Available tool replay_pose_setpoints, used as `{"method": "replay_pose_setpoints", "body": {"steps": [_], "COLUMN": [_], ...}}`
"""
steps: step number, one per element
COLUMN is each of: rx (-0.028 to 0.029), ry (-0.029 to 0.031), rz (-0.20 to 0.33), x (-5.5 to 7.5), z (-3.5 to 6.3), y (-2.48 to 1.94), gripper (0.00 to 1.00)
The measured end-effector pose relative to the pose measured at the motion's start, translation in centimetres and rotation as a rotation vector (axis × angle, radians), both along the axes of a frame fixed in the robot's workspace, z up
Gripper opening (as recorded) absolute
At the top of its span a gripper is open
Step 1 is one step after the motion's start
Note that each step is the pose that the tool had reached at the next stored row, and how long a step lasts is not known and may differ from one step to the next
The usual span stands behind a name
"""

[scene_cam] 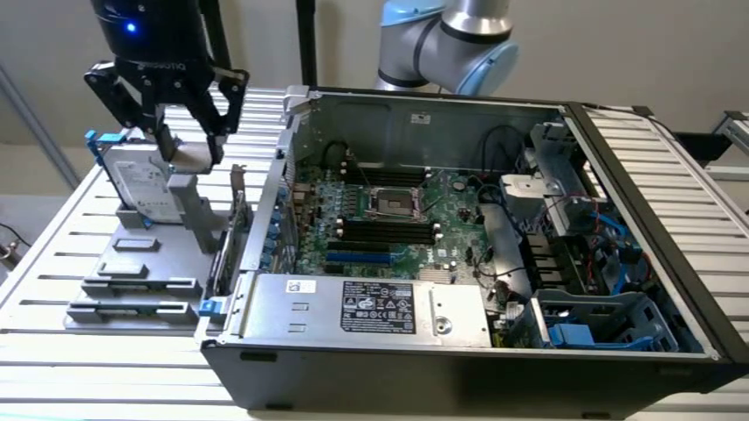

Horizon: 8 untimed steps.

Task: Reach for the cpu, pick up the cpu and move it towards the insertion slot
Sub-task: 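Pick up the cpu and move it towards the insertion slot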

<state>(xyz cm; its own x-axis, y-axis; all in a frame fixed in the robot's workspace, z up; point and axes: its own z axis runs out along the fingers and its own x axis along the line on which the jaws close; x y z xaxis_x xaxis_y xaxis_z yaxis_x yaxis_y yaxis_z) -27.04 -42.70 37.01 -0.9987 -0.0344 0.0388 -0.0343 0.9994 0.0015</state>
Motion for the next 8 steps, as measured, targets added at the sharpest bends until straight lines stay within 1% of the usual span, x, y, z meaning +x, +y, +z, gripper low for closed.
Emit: {"method": "replay_pose_setpoints", "body": {"steps": [5,8], "rx": [0.0004,0.0031], "ry": [0.0026,0.0034], "rz": [0.000,0.001], "x": [2.2,3.6], "z": [0.70,0.91], "y": [0.00,0.00], "gripper": [0.54,0.54]}}
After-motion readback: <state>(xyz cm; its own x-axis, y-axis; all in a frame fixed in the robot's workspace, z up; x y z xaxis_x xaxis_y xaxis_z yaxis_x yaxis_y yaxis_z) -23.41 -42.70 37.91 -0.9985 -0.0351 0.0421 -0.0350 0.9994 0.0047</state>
